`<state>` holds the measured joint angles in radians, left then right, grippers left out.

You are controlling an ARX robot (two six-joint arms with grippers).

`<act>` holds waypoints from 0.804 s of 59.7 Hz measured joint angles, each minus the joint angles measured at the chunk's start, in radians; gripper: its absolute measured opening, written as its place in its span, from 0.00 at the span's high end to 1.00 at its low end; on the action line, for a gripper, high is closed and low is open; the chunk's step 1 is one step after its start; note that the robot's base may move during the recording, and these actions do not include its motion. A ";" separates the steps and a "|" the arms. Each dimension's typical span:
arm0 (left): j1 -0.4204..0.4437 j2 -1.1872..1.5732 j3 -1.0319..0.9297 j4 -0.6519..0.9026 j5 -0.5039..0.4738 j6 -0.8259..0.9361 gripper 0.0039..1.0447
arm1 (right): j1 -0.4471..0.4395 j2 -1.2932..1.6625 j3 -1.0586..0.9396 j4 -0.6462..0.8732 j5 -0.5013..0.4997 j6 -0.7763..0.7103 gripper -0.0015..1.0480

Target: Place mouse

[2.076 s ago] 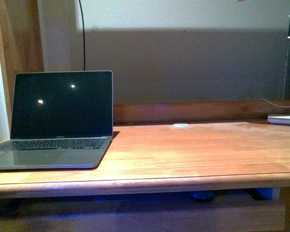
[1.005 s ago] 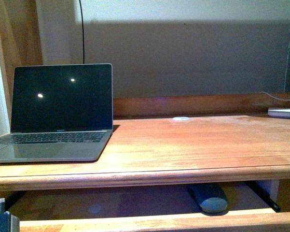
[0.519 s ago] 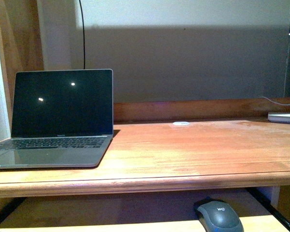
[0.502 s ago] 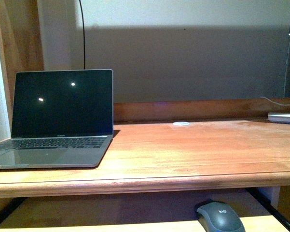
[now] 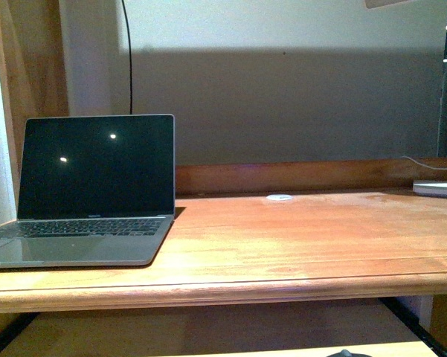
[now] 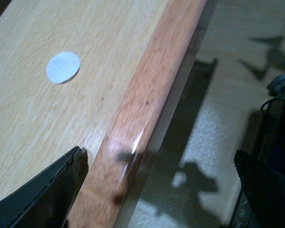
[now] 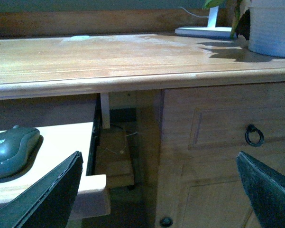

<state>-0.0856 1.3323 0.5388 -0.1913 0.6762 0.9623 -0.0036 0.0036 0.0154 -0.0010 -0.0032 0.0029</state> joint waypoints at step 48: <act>-0.030 -0.179 -0.052 0.740 -0.631 -1.123 0.07 | 0.000 0.000 0.000 0.000 0.000 0.000 0.07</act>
<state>-0.1158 1.1538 0.4866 0.5484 0.0452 -0.1608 -0.0036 0.0036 0.0154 -0.0010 -0.0032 0.0029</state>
